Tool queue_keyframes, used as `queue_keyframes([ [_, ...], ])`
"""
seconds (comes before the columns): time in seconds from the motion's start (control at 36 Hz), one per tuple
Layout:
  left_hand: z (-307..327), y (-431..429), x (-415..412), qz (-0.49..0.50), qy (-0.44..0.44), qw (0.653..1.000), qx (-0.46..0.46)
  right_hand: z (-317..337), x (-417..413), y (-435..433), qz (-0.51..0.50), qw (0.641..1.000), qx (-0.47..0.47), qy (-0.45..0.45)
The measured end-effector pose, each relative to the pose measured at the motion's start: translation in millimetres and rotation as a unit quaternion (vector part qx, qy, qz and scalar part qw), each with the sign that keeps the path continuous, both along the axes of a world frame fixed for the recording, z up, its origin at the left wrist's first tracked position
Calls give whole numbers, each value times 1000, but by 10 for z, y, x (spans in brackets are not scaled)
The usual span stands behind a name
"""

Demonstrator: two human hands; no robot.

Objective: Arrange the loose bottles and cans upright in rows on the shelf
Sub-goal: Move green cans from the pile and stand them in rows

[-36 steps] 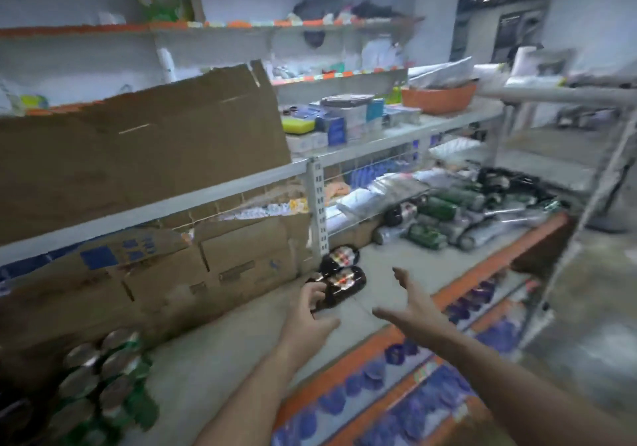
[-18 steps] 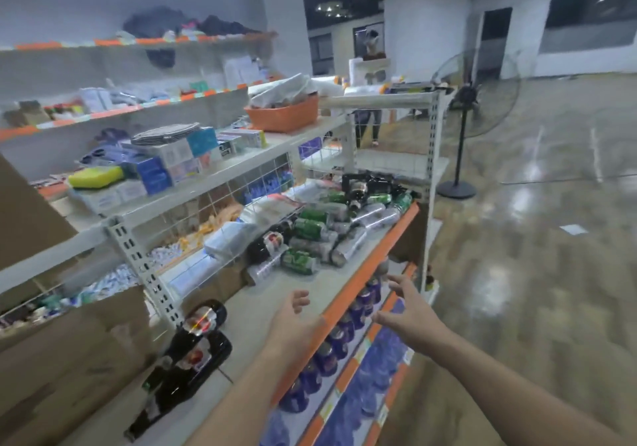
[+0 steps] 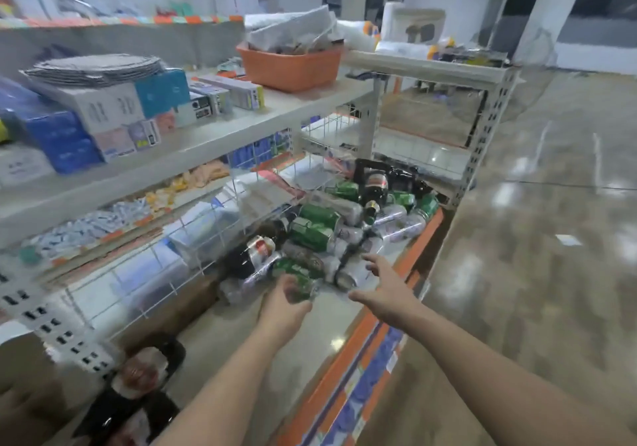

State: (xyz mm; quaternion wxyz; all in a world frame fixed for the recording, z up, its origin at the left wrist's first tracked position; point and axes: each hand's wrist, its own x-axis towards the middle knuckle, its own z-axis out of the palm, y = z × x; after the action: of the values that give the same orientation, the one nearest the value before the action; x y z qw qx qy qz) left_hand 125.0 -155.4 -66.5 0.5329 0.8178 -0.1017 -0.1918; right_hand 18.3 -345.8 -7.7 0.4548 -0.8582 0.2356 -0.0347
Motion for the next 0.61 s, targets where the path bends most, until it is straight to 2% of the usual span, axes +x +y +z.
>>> queue_keyframes([
  [0.06,-430,-63,391,-18,-10,1000,13,-5,238,-47,19,1000,-17,8],
  [0.11,-598,-113,604,-34,-39,997,51,-39,470,-100,35,999,-36,19],
  [0.25,-101,-219,585,-74,-132,975,165,-159,1035,-240,77,995,-51,25],
  [0.33,-161,-293,709,-119,-177,944,252,-291,1335,-372,100,994,-43,17],
  [0.42,-257,-403,829,-174,-221,895,346,-468,1600,-531,103,994,-27,-20],
  [0.5,-314,-502,867,-189,-261,849,419,-550,1779,-631,106,993,-46,-15],
  [0.61,-306,-594,889,-169,-290,828,449,-563,1883,-684,99,993,-64,-9],
])
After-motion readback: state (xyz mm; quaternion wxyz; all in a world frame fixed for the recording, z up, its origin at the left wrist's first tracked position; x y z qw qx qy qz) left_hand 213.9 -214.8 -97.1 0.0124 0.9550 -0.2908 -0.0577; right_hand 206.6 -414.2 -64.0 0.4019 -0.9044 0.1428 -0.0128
